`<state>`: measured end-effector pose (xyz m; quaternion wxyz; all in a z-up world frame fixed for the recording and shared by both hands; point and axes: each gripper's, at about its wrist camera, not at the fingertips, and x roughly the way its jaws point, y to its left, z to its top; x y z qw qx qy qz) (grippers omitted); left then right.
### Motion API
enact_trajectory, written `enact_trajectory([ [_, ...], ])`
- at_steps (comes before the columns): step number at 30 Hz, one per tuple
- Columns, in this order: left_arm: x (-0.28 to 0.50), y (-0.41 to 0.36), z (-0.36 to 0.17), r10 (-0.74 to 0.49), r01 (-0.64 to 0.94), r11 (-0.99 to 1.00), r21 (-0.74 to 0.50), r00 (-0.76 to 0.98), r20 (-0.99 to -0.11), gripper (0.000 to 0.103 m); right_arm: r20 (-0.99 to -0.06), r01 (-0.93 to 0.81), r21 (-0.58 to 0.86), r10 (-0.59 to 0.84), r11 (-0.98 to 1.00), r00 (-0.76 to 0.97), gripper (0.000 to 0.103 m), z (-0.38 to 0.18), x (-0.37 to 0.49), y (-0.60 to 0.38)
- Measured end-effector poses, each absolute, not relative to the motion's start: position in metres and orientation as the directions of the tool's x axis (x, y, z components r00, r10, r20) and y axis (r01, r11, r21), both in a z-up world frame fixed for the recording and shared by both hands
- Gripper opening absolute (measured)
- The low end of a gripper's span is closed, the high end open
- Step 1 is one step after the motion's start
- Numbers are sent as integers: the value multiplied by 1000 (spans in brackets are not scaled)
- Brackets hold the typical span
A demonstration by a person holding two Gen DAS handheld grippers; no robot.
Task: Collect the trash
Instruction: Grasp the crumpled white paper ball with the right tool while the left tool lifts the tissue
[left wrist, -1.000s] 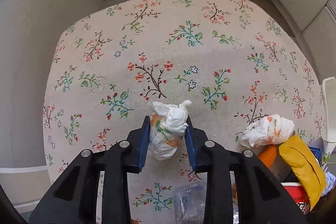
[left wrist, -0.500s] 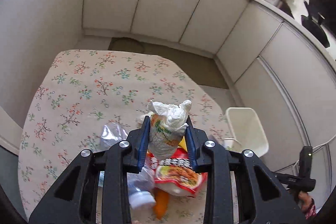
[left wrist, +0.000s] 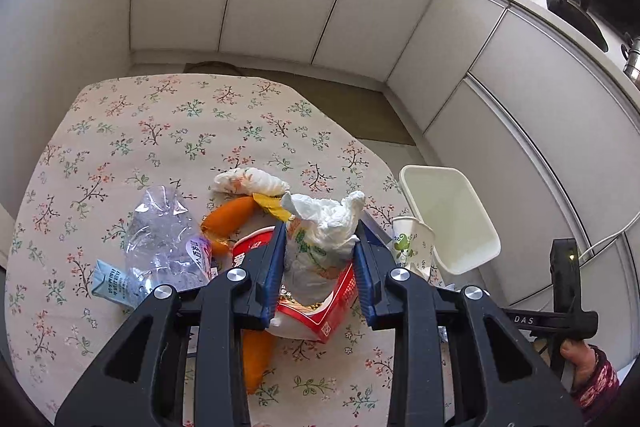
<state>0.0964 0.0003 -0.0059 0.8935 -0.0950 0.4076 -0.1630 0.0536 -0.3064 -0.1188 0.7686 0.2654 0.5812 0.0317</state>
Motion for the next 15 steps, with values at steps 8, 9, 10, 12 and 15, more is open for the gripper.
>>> enact_trajectory([
  [8, 95, 6, -9, -372, 204, 927, -315, 619, -692, 30, -859, 192, 449, 363, 872, 361, 32, -109, 56, -293],
  [9, 95, 7, -9, -373, 204, 926, -316, 619, -691, 30, -856, 186, 449, 361, 874, 370, 32, -106, 56, -293],
  [10, 96, 7, -9, -373, 204, 926, -318, 621, -690, 30, -851, 177, 452, 363, 874, 381, 32, -101, 57, -292],
  [12, 95, 8, -7, -374, 202, 925, -321, 627, -684, 30, -839, 159, 457, 365, 875, 403, 32, -93, 57, -291],
  [15, 95, 11, -2, -376, 197, 923, -330, 639, -671, 30, -825, 137, 445, 345, 885, 448, 32, -75, 58, -292],
])
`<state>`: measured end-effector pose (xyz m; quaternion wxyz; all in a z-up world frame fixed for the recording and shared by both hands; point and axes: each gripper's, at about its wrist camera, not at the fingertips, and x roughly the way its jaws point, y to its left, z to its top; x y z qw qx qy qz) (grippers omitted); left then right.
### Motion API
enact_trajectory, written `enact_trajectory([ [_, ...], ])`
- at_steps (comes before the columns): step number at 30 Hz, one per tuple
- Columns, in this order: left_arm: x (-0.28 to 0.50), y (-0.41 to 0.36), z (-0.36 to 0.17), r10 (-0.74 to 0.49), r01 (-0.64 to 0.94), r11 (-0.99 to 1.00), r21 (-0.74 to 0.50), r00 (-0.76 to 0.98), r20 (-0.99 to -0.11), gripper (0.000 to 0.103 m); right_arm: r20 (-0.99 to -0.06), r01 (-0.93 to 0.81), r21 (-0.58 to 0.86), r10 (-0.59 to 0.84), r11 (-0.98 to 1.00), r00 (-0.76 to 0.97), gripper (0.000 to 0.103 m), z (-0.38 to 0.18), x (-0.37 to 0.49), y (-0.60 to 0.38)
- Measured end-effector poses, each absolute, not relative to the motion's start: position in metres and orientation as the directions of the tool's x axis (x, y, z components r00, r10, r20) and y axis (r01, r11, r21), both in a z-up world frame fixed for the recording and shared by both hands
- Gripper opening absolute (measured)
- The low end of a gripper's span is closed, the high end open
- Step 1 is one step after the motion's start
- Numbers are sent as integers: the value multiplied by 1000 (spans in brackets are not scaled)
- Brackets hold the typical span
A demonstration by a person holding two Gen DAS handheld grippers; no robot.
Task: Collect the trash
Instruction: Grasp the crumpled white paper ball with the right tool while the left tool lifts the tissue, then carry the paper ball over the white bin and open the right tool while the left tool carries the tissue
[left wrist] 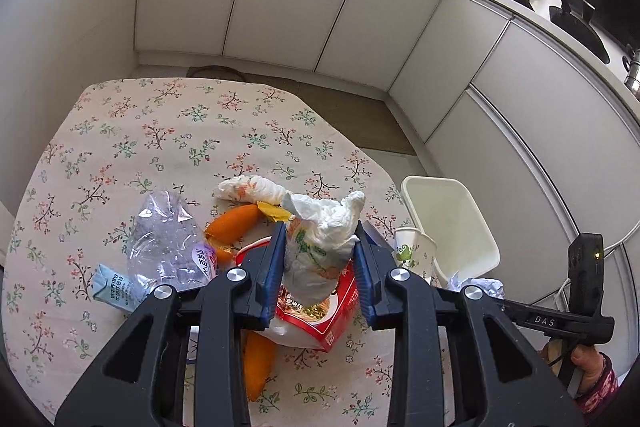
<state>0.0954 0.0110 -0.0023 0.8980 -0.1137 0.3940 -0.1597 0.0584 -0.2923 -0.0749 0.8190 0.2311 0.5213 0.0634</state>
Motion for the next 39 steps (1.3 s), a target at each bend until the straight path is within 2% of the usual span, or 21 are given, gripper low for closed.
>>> enact_trajectory([
  [13, 96, 4, 23, -372, 176, 919, -354, 689, -622, 30, -721, 128, 340, 171, 932, 672, 32, 27, 82, -335],
  [18, 101, -20, 26, -391, 188, 910, -369, 684, -616, 30, -692, 173, 310, 98, 935, 715, 32, 46, 94, -363],
  [26, 114, -82, 35, -425, 251, 902, -351, 665, -614, 30, -718, 305, 202, -71, 931, 692, 32, 16, 115, -414],
  [31, 127, -123, 30, -448, 282, 893, -352, 646, -619, 30, -757, 329, 154, -103, 932, 646, 32, -12, 128, -428],
  [35, 136, -152, 23, -466, 301, 884, -357, 623, -628, 30, -810, 332, 180, -51, 926, 584, 34, -40, 141, -440],
  [39, 144, -174, 17, -474, 317, 880, -352, 607, -638, 30, -819, 326, 178, -44, 928, 572, 35, -43, 144, -440],
])
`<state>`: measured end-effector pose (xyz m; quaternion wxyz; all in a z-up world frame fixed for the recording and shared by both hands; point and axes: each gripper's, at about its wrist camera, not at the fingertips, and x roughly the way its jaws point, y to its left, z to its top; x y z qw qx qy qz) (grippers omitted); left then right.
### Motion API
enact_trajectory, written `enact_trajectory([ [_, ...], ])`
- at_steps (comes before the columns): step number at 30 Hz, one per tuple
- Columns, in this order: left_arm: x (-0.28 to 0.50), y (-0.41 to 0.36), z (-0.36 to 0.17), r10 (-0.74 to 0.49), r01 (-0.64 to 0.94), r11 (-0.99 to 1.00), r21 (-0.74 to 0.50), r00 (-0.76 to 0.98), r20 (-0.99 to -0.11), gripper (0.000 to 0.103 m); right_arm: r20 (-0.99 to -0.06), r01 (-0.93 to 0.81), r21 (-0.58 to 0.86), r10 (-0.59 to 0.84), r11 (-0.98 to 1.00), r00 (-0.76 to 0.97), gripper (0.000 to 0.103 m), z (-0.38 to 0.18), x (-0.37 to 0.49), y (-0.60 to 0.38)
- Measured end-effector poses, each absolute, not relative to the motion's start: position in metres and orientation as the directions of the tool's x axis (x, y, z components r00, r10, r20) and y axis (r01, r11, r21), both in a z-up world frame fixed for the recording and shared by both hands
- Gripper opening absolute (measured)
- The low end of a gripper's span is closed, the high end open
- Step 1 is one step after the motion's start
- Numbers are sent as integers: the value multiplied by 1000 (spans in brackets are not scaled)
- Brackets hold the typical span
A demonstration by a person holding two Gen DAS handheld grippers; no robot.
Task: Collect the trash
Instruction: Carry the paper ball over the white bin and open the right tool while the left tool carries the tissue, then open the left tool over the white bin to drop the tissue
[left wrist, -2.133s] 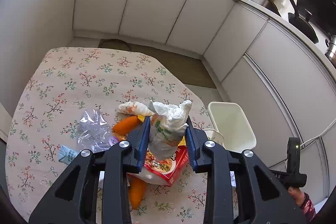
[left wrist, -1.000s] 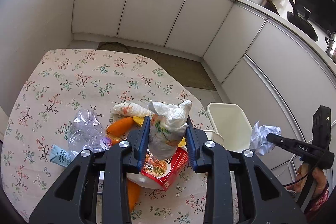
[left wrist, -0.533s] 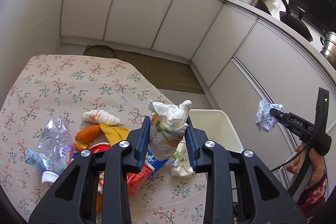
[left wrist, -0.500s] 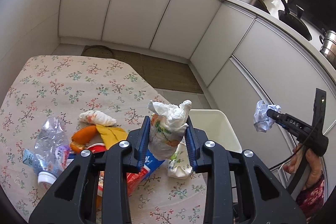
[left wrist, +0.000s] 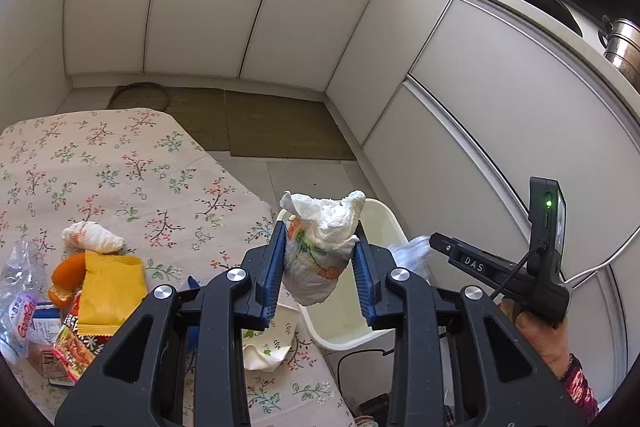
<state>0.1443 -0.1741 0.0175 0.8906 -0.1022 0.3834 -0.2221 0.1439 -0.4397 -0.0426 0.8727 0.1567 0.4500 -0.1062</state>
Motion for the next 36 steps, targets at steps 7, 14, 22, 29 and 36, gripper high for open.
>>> enact_trajectory([
  [7, 154, -200, 14, -482, 337, 876, -345, 588, -650, 30, -798, 362, 194, -68, 912, 599, 60, -35, 140, -448],
  [14, 162, -225, 17, -502, 370, 864, -342, 573, -648, 30, -775, 442, 226, -115, 868, 621, 75, -23, 130, -474],
  [22, 175, -265, 15, -538, 425, 837, -345, 526, -658, 31, -746, 533, 240, -197, 811, 636, 82, -8, 111, -509],
  [29, 189, -306, 5, -552, 463, 820, -337, 482, -681, 31, -732, 610, 292, -239, 737, 638, 83, -2, 93, -545],
  [36, 205, -342, -9, -553, 487, 809, -328, 443, -706, 31, -741, 650, 311, -252, 693, 623, 83, -4, 82, -568],
])
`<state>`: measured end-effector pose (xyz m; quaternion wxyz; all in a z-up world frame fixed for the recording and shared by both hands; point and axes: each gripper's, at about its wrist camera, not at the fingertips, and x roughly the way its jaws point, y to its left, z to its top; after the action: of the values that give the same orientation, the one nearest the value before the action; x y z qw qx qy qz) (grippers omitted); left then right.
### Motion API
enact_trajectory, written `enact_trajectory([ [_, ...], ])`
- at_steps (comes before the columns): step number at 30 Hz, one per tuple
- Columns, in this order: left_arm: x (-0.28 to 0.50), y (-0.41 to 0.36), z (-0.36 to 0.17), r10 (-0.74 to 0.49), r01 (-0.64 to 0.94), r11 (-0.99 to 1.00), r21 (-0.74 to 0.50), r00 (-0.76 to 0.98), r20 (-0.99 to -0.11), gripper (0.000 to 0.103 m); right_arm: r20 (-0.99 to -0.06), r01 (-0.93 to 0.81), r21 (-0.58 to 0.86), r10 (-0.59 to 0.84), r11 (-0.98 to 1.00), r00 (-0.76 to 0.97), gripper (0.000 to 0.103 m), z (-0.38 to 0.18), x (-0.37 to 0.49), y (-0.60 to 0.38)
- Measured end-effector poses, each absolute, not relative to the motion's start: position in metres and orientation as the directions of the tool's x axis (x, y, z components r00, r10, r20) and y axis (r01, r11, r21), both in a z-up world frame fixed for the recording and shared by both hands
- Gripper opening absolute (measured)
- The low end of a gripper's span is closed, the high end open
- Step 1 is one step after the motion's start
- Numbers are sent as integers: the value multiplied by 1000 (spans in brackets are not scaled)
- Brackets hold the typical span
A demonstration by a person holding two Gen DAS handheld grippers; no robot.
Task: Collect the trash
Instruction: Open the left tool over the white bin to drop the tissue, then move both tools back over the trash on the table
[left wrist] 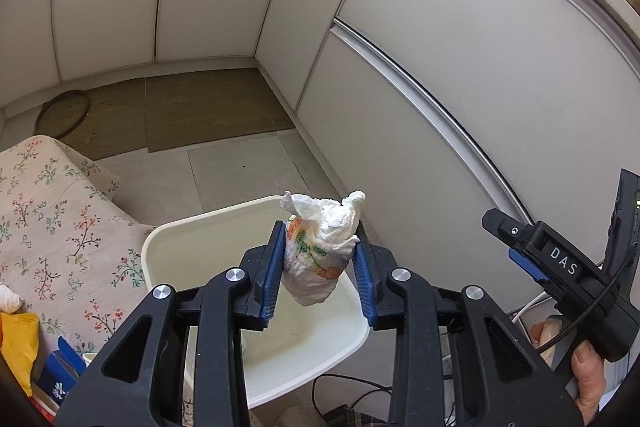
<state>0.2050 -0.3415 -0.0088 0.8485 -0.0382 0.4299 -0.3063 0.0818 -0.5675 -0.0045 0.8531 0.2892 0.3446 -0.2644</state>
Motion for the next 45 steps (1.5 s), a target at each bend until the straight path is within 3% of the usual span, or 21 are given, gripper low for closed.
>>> enact_trajectory([
  [8, 219, -366, -33, -548, 474, 808, -352, 381, -745, 33, -766, 671, 303, -246, 677, 594, 83, -14, 81, -577],
  [12, 220, -366, -40, -529, 447, 823, -349, 382, -757, 50, -768, 666, 282, -254, 690, 588, 84, -15, 81, -573],
  [16, 214, -360, -40, -511, 434, 838, -332, 406, -758, 56, -763, 664, 245, -281, 707, 582, 84, -14, 83, -567],
  [18, 212, -354, -38, -495, 424, 849, -316, 428, -756, 64, -762, 661, 238, -285, 712, 581, 85, -14, 84, -564],
  [25, 195, -327, -27, -425, 366, 894, -259, 507, -750, 70, -744, 630, 194, -306, 752, 594, 88, -9, 86, -541],
  [27, 191, -319, -21, -402, 343, 907, -242, 540, -740, 79, -735, 614, 176, -313, 769, 602, 88, -7, 90, -532],
  [32, 179, -292, -8, -350, 293, 933, -210, 604, -716, 87, -704, 572, 156, -315, 805, 636, 90, 0, 95, -503],
  [35, 175, -277, -1, -331, 265, 942, -208, 620, -711, 87, -673, 556, 155, -325, 817, 665, 95, 7, 94, -486],
  [45, 166, -217, 14, -263, 186, 965, -185, 677, -687, 93, -642, 450, 117, -278, 885, 715, 95, 15, 103, -424],
])
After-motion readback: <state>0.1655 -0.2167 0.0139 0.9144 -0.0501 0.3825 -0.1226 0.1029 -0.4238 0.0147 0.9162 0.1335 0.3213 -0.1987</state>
